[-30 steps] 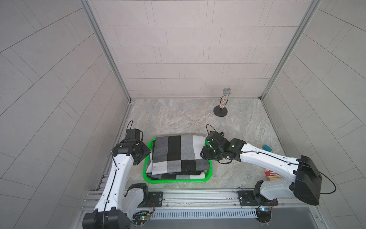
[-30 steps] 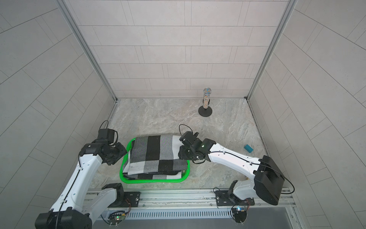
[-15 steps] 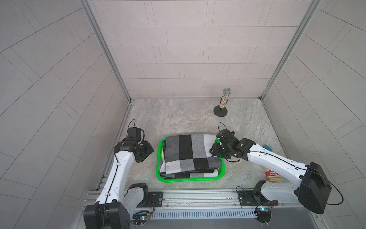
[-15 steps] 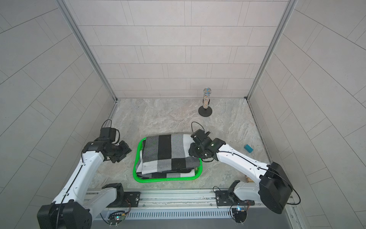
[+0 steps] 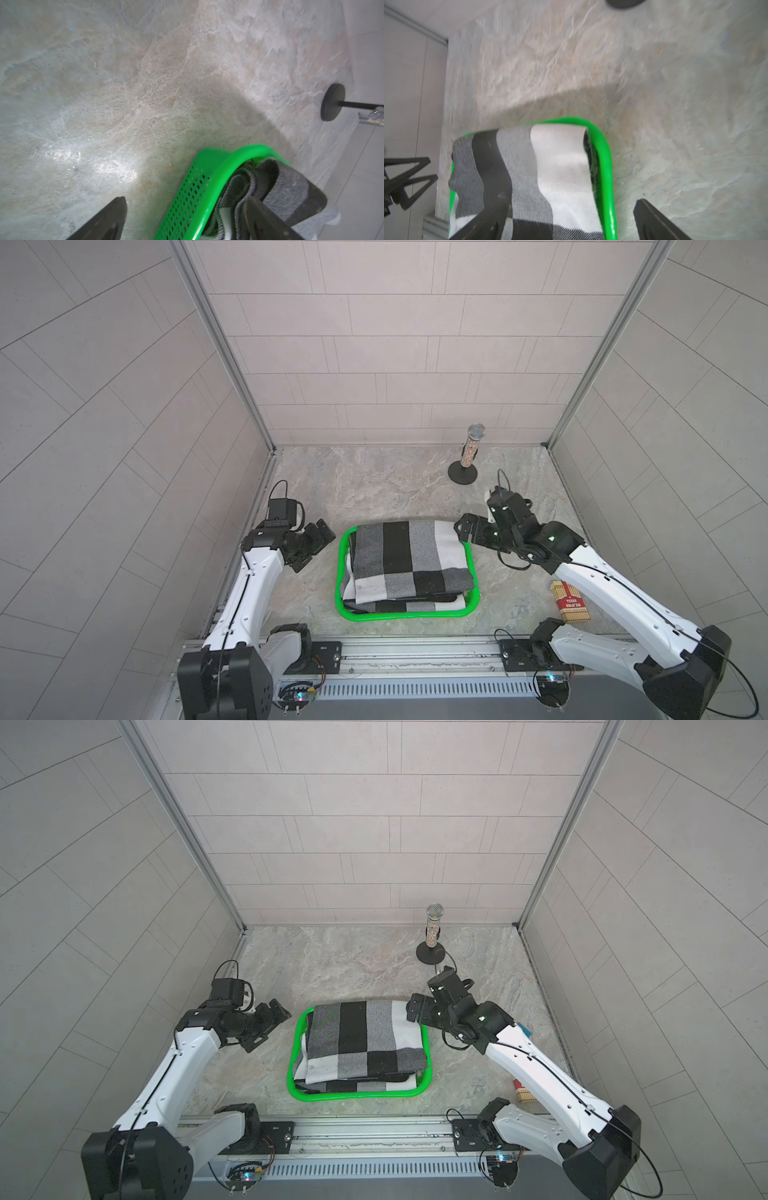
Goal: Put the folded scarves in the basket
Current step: Reset both arms
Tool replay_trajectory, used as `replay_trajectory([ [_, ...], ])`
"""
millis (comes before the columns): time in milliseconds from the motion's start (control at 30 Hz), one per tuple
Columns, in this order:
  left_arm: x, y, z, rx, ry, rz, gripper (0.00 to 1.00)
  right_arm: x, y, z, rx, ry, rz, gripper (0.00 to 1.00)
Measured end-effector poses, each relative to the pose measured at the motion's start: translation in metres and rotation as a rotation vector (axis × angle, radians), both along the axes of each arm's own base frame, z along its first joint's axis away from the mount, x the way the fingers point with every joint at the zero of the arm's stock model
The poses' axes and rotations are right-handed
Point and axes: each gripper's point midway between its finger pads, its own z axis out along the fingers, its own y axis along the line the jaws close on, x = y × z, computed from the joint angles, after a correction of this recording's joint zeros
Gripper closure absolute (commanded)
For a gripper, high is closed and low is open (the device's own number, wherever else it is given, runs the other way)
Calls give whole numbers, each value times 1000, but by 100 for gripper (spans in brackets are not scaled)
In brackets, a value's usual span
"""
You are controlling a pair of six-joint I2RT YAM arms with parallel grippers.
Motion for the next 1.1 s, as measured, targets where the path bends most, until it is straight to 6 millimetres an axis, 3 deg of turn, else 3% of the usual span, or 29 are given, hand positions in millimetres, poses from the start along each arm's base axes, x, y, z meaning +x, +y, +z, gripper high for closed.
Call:
replay_trajectory([
  [200, 29, 25, 19, 136, -124, 56, 0, 26, -82, 50, -129, -160, -206, 0],
  [367, 40, 70, 22, 349, -138, 209, 0, 33, -128, 55, -301, -243, -339, 0],
  [433, 42, 87, 22, 432, -156, 263, 0, 39, -142, 43, -351, -257, -376, 0],
  [533, 45, 105, 15, 543, -240, 305, 0, 47, -161, 8, -420, -263, -412, 0],
  [633, 42, 111, -11, 645, -332, 269, 0, 48, -170, -35, -475, -249, -416, 0],
  [733, 40, 105, -41, 722, -391, 180, 0, 48, -175, -63, -508, -255, -417, 0],
  [800, 45, 100, -47, 763, -421, 126, 0, 49, -177, -74, -526, -267, -418, 0],
  [967, 75, 86, -35, 859, -539, 68, 0, 57, -182, -88, -582, -314, -424, 0],
  [1100, 88, 80, -35, 929, -572, 40, 0, 66, -184, -96, -623, -330, -412, 0],
])
